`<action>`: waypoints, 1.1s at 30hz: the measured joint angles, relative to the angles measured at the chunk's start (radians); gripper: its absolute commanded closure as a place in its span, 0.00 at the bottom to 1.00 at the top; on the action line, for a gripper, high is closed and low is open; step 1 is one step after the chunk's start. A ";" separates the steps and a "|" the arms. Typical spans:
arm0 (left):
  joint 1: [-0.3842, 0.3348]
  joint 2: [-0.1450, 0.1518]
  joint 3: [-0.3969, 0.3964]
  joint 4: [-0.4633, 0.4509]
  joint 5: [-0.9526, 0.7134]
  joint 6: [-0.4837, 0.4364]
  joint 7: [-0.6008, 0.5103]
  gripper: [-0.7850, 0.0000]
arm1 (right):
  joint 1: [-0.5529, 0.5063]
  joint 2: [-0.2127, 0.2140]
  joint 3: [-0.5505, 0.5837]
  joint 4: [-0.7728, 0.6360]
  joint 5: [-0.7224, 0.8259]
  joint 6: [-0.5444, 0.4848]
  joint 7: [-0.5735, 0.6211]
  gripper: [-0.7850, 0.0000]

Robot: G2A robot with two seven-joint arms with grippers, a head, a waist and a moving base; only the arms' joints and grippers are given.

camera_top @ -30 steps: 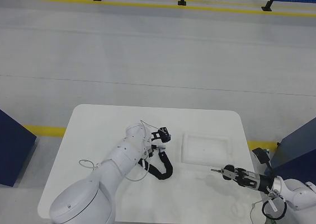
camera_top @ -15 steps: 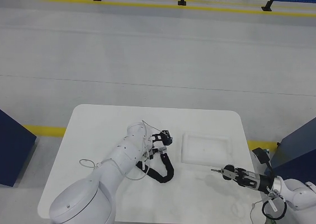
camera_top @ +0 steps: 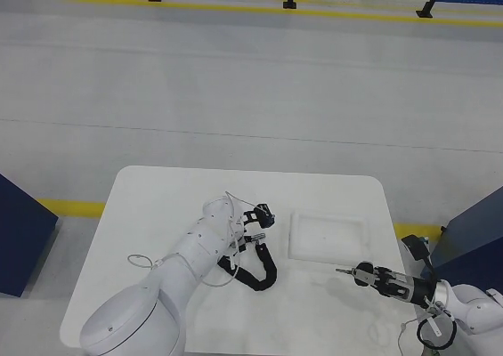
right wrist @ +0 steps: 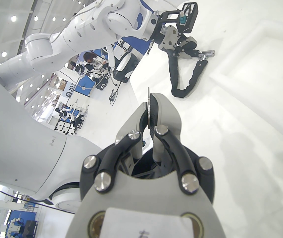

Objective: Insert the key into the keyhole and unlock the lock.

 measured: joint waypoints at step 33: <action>0.011 -0.015 -0.024 0.023 -0.054 -0.003 -0.083 1.00 | 0.000 0.000 0.000 0.000 0.000 0.000 0.000 1.00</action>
